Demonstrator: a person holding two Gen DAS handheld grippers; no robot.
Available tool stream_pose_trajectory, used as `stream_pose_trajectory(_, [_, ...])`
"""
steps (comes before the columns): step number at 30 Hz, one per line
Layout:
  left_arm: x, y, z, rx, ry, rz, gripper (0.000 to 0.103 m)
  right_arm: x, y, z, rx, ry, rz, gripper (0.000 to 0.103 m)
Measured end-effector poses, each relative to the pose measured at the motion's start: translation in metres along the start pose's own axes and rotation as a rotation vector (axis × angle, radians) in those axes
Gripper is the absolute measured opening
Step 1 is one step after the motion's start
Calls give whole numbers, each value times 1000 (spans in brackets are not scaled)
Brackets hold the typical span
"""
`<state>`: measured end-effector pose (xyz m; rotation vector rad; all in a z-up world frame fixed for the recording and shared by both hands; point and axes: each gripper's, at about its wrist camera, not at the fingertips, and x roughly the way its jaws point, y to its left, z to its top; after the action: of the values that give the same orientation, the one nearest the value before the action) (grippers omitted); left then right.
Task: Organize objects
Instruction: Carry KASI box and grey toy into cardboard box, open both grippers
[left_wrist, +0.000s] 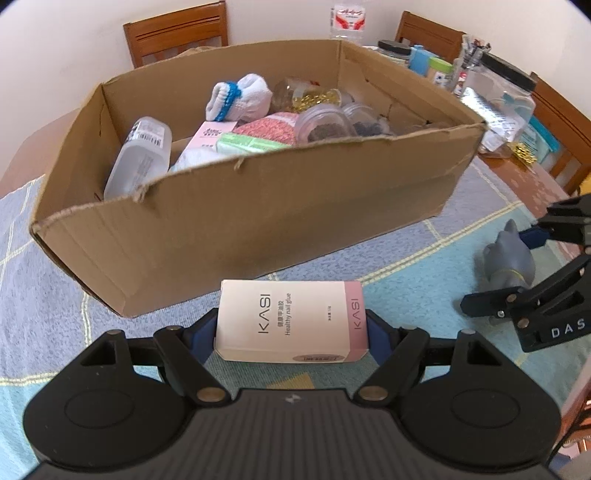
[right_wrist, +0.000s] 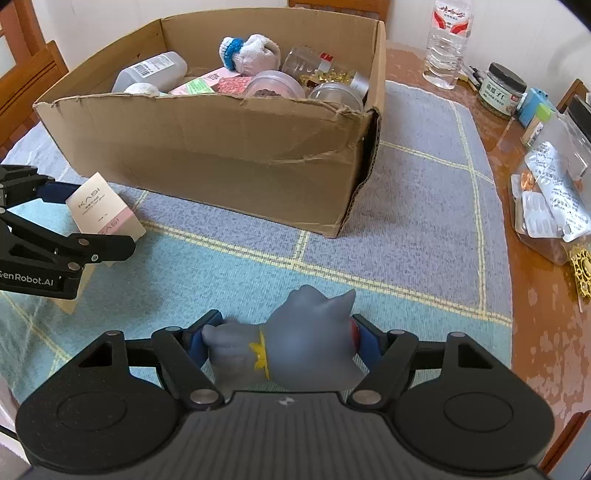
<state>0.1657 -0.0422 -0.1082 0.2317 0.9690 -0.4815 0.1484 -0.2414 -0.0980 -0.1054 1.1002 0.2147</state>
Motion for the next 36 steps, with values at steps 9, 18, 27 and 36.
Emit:
stream_pose_trajectory(9, [-52, 2, 19, 54, 9, -80, 79, -34, 1, 17, -64, 12, 41, 79])
stream_pose_trajectory(18, [-97, 16, 67, 55, -101, -77, 79, -83, 7, 51, -129, -61, 84, 79])
stream_pose_trajectory(27, [-82, 39, 126, 37, -165, -16, 79, -105, 19, 89, -162, -160, 118, 79])
stream_pose_trajectory(36, [-45, 56, 157, -11, -201, 105, 97, -99, 18, 116, -139, -191, 127, 79])
